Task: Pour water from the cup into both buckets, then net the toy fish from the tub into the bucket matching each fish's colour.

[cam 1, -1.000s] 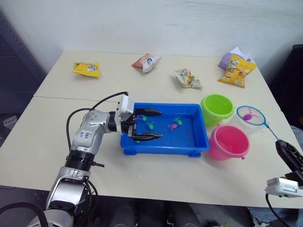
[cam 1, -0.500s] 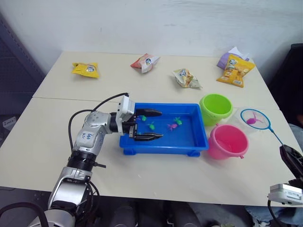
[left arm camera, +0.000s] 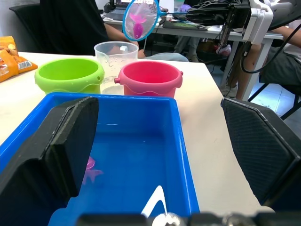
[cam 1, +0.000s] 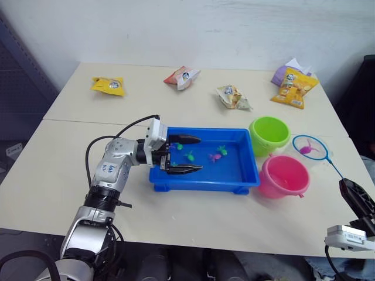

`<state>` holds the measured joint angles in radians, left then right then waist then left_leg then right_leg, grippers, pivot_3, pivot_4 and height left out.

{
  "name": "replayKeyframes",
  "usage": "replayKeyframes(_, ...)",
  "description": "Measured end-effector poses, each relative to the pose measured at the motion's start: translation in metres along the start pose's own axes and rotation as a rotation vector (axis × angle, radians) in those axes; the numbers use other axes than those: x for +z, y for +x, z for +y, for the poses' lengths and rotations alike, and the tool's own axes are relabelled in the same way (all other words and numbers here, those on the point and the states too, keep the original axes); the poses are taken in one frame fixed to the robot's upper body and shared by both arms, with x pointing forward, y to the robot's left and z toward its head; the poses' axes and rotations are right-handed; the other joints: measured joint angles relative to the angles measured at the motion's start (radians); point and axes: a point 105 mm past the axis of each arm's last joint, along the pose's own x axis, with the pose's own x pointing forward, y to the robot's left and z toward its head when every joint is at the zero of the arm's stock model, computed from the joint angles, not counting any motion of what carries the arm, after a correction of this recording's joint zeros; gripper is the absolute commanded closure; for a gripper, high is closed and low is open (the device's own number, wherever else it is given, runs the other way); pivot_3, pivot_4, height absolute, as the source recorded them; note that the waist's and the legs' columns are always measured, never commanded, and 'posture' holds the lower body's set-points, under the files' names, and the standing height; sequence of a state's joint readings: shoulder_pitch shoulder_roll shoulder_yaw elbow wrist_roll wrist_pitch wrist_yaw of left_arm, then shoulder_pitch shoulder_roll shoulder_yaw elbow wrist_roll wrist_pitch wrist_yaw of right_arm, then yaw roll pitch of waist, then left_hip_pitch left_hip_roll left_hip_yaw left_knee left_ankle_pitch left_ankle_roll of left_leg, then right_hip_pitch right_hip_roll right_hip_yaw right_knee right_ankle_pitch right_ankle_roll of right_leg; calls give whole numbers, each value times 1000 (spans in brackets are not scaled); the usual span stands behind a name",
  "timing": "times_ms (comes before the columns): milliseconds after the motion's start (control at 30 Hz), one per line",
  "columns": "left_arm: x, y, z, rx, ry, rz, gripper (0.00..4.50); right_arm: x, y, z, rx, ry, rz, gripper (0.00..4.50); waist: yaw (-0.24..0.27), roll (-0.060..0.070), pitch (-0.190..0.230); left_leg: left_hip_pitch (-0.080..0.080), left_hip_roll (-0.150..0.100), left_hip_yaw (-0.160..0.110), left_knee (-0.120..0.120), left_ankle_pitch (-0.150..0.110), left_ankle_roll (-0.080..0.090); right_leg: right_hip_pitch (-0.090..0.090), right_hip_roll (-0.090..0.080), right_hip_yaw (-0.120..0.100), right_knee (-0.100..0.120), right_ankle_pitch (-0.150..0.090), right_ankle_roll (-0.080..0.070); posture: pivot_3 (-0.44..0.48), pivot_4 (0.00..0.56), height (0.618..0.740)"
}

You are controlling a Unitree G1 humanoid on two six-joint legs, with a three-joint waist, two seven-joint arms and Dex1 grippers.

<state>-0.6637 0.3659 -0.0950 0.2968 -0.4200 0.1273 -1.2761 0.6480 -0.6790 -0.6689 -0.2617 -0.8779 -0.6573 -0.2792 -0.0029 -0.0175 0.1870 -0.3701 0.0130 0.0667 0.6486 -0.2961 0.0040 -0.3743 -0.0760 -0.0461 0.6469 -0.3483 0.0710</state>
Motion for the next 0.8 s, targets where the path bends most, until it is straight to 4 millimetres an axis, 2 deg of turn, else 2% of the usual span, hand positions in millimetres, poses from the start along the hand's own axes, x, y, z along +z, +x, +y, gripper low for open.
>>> replayKeyframes(33, 0, 0, 0, 2, 0, 0, 23, 0, -1, 6, 18, 17, 9, 4500, 0, -1, 0, 0, 0, 0, 0, 0, 0, 0, 0, 0, 0, 0, 0, 0, 150, 738)
replayKeyframes(133, -1, -1, 0, 6, -3, 1, 23, 11, -12, 44, 142, 125, 6, 4500, 0, -1, 0, 0, 0, 0, 0, 0, 0, 0, 0, 0, 0, 0, 0, 0, 150, 738)
replayKeyframes(167, -2, -2, 0, 8, -4, 4, 23, 16, -13, 46, 146, 141, -3, 4500, 0, 1, -1, 0, 0, 0, 0, 0, 0, 0, 0, 0, 0, 0, 0, 0, 150, 738)
replayKeyframes(233, -1, -2, 0, 9, -3, 5, 23, 13, -7, 26, 80, 115, -8, 4500, -6, 2, -1, 1, 0, 1, 0, 0, 0, 0, 0, 1, 1, 0, 0, 0, 150, 738)
replayKeyframes(333, -1, -2, 0, 10, -2, 5, 23, -3, 2, -19, -45, 23, 10, 4500, -10, 1, -1, 1, 0, 1, 1, 0, 0, 0, 0, 1, 3, 0, 0, 0, 150, 738)
replayKeyframes(400, -1, -3, 0, 11, -2, 5, 23, -9, 3, -35, -82, -14, 17, 4500, -7, 0, -1, 1, 0, -1, 0, 1, 0, 0, 1, 0, 2, 0, 0, 0, 150, 738)
replayKeyframes(500, -1, -3, 1, 15, -1, 6, 23, -6, 4, -30, -71, -1, 11, 4500, -2, 0, -1, 0, 0, 0, 0, 1, 0, 0, 0, 0, 1, 0, 0, 0, 150, 738)
replayKeyframes(533, -1, -4, 1, 19, 0, 6, 23, -4, 5, -21, -45, 9, 6, 4500, -1, -1, -1, 0, 0, 0, 0, 1, 0, 0, 0, 0, 1, 0, 0, 0, 150, 738)
replayKeyframes(567, 0, -4, 1, 20, 1, 5, 23, -2, 4, -12, -13, 23, 2, 4500, -1, -1, -1, 0, 0, 0, 0, 1, 0, 0, 0, 0, 1, 0, 0, 0, 150, 738)
replayKeyframes(633, 0, -4, 1, 22, 1, 5, 23, 9, -2, 26, 111, 82, -11, 4500, -1, -2, -1, 0, 0, 0, 0, 1, 0, 0, 0, 0, 1, 0, 0, 0, 150, 738)
replayKeyframes(667, 0, -5, 2, 24, 1, 7, 23, 15, -6, 39, 148, 112, -13, 4500, 0, -1, -1, 0, 0, 0, 0, 1, 0, -1, 0, 0, 1, 0, 0, 0, 150, 738)
replayKeyframes(700, 0, -7, 2, 26, 2, 12, 23, 18, -6, 41, 147, 119, -16, 4500, 0, 2, -1, 0, -1, 0, 0, 1, 0, -1, -1, 1, 1, 0, 0, 0, 150, 738)
replayKeyframes(800, 1, -9, 4, 37, 8, 15, 23, 10, 3, 12, 33, 70, -5, 4500, -6, 2, -1, 1, -1, 1, 1, 1, 1, -1, -1, 1, 3, 0, 0, 0, 150, 738)
